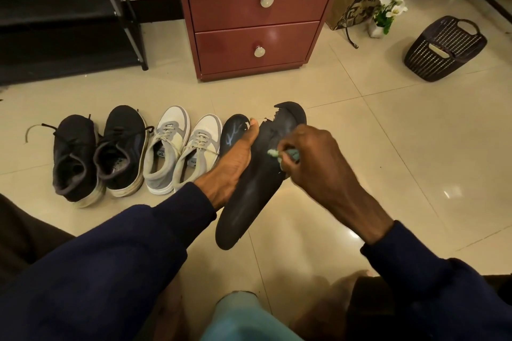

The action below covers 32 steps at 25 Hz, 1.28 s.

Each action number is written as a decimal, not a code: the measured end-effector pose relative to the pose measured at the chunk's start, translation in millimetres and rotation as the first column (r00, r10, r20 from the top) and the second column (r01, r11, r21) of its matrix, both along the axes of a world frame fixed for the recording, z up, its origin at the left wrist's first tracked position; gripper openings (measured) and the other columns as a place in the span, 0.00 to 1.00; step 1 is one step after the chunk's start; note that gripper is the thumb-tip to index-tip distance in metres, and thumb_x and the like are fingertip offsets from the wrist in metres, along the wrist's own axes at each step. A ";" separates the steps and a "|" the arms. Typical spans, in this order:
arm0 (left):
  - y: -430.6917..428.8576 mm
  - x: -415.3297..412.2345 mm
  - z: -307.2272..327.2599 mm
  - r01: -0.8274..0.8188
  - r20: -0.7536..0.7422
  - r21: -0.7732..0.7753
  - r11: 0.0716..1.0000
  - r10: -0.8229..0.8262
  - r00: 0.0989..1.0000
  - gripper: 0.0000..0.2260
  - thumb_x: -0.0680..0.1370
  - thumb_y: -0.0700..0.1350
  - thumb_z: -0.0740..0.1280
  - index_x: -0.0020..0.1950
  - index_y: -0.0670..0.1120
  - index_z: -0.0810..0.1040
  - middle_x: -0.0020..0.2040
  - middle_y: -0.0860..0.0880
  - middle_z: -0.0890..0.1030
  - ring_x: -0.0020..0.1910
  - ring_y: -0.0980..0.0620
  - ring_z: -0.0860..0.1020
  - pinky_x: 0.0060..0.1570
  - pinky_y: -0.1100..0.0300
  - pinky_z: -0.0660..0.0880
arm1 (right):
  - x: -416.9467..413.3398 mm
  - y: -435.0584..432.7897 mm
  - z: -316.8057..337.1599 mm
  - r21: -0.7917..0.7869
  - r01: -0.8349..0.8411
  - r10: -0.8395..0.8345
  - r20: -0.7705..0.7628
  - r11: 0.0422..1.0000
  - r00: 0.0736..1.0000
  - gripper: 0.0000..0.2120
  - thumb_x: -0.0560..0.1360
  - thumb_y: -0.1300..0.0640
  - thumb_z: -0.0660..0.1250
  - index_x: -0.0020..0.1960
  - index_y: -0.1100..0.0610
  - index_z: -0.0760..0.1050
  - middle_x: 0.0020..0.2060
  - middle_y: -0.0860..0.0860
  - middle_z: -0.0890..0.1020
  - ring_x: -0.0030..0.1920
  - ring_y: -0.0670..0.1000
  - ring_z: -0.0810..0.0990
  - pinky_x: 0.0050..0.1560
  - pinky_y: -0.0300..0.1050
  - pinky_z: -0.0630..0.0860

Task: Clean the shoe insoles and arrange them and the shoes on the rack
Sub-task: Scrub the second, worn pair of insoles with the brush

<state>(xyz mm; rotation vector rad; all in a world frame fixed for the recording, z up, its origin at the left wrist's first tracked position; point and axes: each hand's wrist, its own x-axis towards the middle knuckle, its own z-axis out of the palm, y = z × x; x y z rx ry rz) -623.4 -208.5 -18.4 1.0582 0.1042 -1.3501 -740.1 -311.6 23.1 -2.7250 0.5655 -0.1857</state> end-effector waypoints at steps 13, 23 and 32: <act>-2.7 -7.3 7.4 -0.017 -0.049 -0.004 1.000 0.017 0.999 0.27 0.81 0.64 0.62 0.68 0.45 0.78 0.60 0.41 0.85 0.56 0.41 0.84 0.66 0.41 0.76 | -0.8 -16.9 -2.5 -0.136 0.139 -0.142 -0.016 0.981 0.990 0.06 0.75 0.59 0.72 0.51 0.59 0.83 0.47 0.56 0.81 0.46 0.55 0.79 0.46 0.41 0.70; -2.8 -13.1 7.4 0.064 -0.073 -0.041 0.997 -0.067 0.995 0.27 0.83 0.66 0.54 0.67 0.47 0.77 0.61 0.39 0.84 0.55 0.37 0.84 0.65 0.42 0.74 | -6.6 -41.0 -4.6 -0.056 0.250 -0.231 0.233 0.967 0.944 0.04 0.72 0.61 0.74 0.47 0.57 0.83 0.43 0.54 0.82 0.42 0.53 0.80 0.44 0.43 0.76; -1.1 -7.2 3.7 0.023 -0.070 -0.011 1.000 -0.023 0.997 0.25 0.83 0.64 0.59 0.65 0.47 0.80 0.61 0.41 0.84 0.56 0.40 0.85 0.69 0.39 0.72 | -2.4 -25.0 -3.4 0.028 0.101 -0.104 0.121 0.994 0.987 0.04 0.70 0.61 0.76 0.44 0.55 0.84 0.41 0.53 0.83 0.40 0.52 0.81 0.43 0.51 0.80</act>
